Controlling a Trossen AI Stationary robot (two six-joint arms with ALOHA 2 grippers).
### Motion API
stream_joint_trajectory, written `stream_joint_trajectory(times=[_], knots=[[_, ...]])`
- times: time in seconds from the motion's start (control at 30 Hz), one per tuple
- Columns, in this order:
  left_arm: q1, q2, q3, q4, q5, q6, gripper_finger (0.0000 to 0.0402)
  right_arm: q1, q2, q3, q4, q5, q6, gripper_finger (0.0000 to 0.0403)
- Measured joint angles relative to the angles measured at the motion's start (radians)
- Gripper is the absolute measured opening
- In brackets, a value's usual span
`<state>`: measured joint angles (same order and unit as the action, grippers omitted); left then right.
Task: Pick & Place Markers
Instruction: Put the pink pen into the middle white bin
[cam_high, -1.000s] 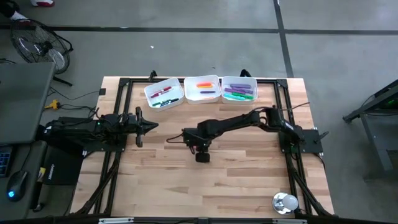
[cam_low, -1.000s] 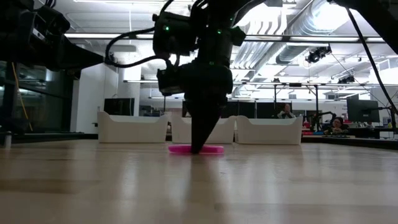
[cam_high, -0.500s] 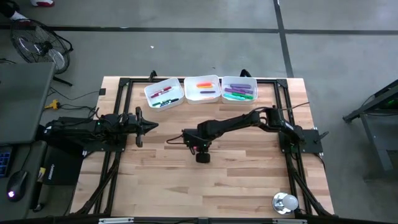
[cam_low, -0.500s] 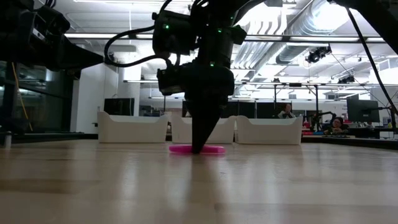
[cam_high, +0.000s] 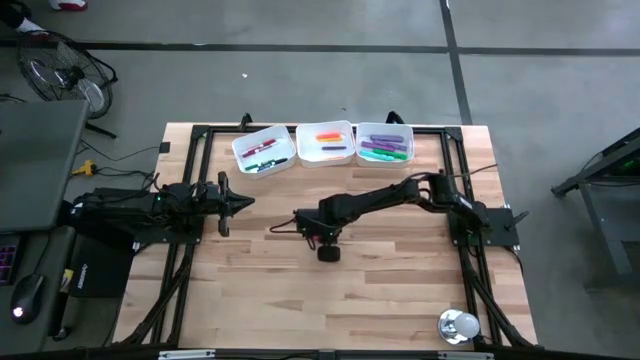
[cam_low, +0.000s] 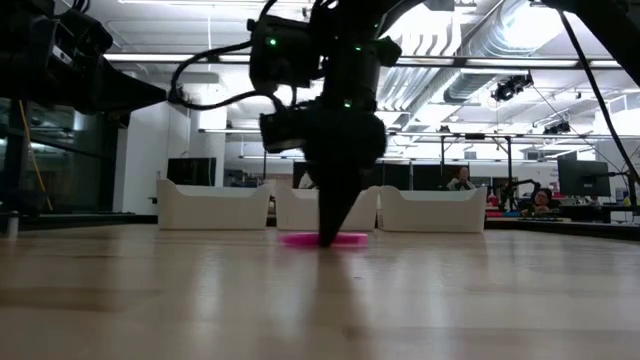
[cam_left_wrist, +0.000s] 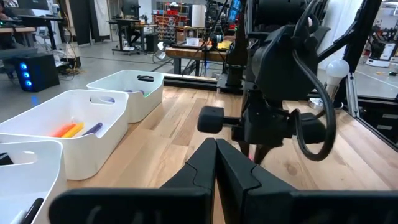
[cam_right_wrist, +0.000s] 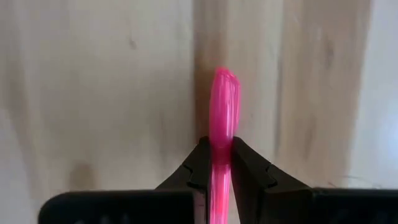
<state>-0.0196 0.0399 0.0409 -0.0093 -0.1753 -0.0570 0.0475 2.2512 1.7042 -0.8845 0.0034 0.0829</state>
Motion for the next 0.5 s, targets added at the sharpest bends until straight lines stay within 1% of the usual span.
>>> stream_joint_trajectory(times=[0.17,0.5], knots=[[0.0,0.0,0.0,0.0,0.0,0.0,0.0007,-0.036,-0.039,-0.007,-0.038,0.08,-0.057,0.0028],[0.0,0.0,0.0,0.0,0.0,0.0,0.0007,-0.169,-0.158,0.0,-0.031,0.133,-0.173,0.0028]])
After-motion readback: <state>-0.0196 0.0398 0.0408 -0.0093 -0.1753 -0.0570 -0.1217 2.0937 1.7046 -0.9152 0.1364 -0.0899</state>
